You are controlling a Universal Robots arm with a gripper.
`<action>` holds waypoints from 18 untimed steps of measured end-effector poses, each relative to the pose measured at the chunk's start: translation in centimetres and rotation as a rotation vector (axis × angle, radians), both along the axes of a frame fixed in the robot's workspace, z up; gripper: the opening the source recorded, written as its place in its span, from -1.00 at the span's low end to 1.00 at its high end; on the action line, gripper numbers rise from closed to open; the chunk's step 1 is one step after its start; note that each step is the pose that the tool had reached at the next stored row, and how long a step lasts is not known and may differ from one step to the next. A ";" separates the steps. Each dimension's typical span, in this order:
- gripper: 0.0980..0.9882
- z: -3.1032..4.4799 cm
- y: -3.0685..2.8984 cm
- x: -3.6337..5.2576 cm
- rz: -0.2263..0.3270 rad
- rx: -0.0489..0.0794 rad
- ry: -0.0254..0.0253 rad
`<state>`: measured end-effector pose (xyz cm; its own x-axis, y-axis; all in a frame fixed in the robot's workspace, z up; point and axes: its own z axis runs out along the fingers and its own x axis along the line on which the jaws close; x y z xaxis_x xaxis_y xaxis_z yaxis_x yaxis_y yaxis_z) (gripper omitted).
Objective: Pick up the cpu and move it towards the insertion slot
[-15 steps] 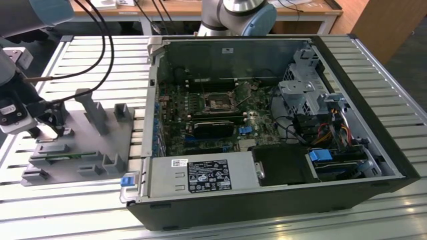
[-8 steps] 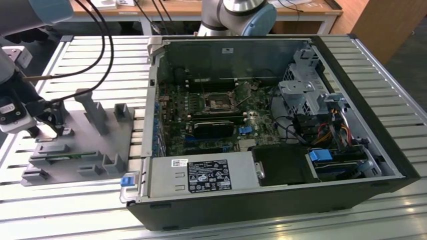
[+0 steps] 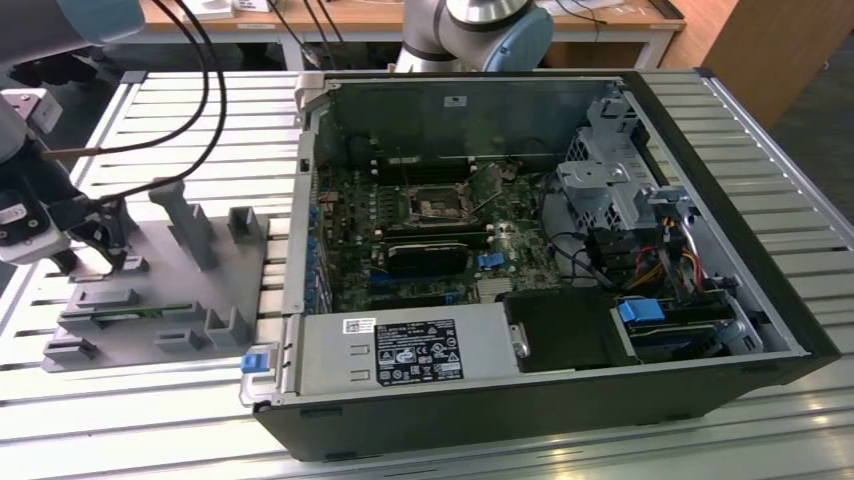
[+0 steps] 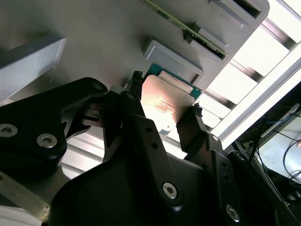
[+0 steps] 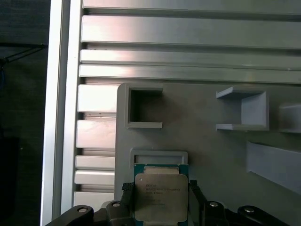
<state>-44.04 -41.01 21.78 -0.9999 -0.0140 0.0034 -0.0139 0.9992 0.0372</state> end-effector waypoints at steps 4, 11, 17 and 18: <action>0.00 0.20 0.00 0.00 0.000 0.000 0.0000; 0.00 0.49 0.00 0.00 0.000 0.000 0.0001; 0.00 0.75 0.00 0.00 0.000 0.000 0.0001; 0.00 0.78 0.00 0.00 0.000 0.000 0.0001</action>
<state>-44.04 -41.01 22.56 -0.9999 -0.0140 0.0034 -0.0139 0.9992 0.0372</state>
